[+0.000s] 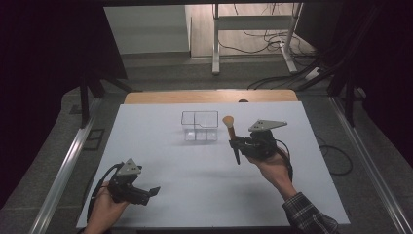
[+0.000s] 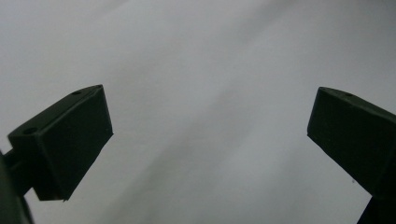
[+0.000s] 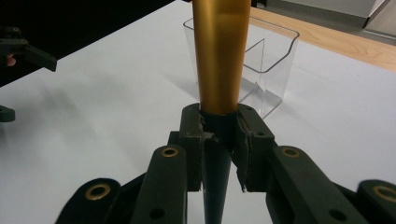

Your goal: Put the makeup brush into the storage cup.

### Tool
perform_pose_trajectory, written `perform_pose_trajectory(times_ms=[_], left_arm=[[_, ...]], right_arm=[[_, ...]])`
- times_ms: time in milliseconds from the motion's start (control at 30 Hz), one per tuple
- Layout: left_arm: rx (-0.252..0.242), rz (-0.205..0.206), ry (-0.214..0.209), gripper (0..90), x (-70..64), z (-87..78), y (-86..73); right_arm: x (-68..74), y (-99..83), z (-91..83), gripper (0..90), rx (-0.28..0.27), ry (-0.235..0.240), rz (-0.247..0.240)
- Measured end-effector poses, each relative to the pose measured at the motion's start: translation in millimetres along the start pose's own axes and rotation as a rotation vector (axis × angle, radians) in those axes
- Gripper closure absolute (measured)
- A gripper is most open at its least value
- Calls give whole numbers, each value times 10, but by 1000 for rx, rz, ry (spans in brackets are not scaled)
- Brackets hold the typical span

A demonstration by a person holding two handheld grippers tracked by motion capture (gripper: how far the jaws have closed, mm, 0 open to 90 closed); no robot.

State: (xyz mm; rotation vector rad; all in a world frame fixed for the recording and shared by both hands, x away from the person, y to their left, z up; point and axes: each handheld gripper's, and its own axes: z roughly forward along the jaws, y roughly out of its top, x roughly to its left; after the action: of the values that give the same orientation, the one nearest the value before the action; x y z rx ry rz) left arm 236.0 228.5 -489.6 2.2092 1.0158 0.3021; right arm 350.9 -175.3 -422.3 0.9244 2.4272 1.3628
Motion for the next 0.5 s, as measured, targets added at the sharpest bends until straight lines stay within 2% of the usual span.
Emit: perform_pose_trajectory(times_ms=[267, 400, 500], left_arm=[[9, 3, 25, 2, 18, -53, -75], [18, -15, 43, 2, 56, -82, -130], [11, -27, 41, 2, 68, -100, -150]], right_arm=[[-43, 67, 45, 741, -14, 3, 8], [-80, 120, 63, 741, -30, 4, 16], [-95, 139, 72, 741, -33, 4, 20]])
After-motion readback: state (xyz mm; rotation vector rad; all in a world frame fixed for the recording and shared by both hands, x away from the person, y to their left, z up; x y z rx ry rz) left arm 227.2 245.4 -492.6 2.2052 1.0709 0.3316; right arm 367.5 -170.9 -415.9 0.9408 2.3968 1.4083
